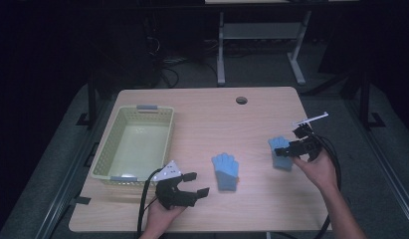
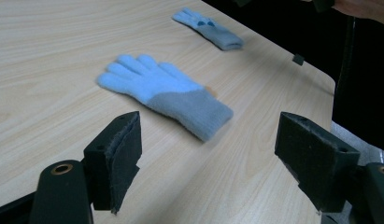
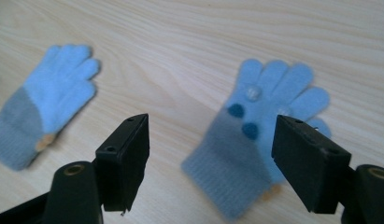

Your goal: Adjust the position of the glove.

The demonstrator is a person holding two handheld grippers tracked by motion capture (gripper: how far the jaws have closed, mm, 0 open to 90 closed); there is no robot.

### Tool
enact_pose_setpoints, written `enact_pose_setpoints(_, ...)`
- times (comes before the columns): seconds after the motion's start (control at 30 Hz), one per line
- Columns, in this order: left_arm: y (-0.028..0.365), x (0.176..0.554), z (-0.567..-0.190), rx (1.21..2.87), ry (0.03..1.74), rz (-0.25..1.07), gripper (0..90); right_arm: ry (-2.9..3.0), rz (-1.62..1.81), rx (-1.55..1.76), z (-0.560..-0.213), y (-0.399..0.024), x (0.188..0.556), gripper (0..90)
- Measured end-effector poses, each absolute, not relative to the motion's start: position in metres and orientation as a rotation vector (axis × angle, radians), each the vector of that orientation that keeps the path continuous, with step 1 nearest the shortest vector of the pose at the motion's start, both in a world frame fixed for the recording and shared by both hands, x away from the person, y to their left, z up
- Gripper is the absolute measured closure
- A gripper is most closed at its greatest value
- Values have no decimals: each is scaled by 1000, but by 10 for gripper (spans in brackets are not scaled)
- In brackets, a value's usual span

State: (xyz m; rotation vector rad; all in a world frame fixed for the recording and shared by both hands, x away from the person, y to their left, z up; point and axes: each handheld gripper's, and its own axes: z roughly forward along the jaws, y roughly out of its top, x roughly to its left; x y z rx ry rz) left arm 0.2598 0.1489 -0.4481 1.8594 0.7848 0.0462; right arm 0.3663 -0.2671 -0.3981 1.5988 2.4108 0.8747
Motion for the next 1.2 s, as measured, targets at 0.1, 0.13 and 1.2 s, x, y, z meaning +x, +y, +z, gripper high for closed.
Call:
enact_pose_setpoints(0.1,148,260,-447,1861,775,51,228,2416,836,1622,-401,-266,371,289)
enact_pose_setpoints(0.13,148,260,-447,1860,774,52,228,2417,837,1624,-402,-265,373,296)
enact_pose_setpoints(1.2,147,261,-449,1855,783,39,227,2451,441,1702,-441,-254,401,614)
